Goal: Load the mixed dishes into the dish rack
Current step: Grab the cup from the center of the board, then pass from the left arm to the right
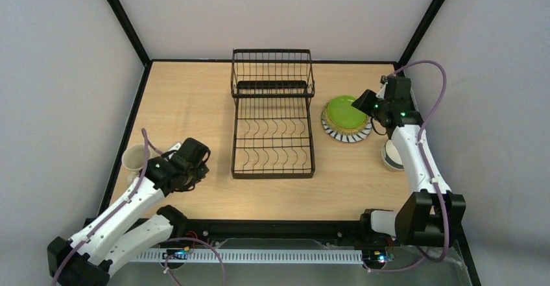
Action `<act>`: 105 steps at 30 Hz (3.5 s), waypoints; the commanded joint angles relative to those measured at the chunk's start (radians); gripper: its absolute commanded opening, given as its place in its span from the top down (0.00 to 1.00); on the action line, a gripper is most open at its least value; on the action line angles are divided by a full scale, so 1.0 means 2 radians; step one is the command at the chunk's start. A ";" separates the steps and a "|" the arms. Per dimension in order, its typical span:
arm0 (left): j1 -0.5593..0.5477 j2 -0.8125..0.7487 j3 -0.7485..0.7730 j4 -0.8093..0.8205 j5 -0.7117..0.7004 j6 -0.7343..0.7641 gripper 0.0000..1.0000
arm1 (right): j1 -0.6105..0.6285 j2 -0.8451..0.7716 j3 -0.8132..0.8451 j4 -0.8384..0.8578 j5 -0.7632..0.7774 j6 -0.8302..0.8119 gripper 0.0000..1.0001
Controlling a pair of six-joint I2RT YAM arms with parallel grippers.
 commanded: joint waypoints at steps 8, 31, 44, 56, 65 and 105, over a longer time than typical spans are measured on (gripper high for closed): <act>-0.038 0.008 0.045 0.057 0.008 -0.001 0.99 | 0.002 -0.024 -0.012 -0.001 0.003 -0.002 0.05; -0.042 -0.016 0.070 0.127 0.098 -0.011 0.98 | 0.002 -0.034 -0.021 0.001 0.005 -0.004 0.05; -0.054 0.008 0.062 0.249 0.171 -0.051 0.98 | 0.002 -0.029 -0.017 0.004 0.014 -0.008 0.05; -0.065 0.043 0.029 0.409 0.231 -0.128 0.98 | 0.002 -0.033 -0.020 0.008 -0.012 -0.007 0.05; -0.079 0.078 -0.014 0.542 0.250 -0.195 0.98 | 0.003 -0.065 -0.055 0.020 -0.075 0.007 0.05; -0.135 0.288 -0.100 1.000 0.259 -0.290 0.98 | 0.219 -0.134 -0.198 0.198 -0.218 0.245 0.05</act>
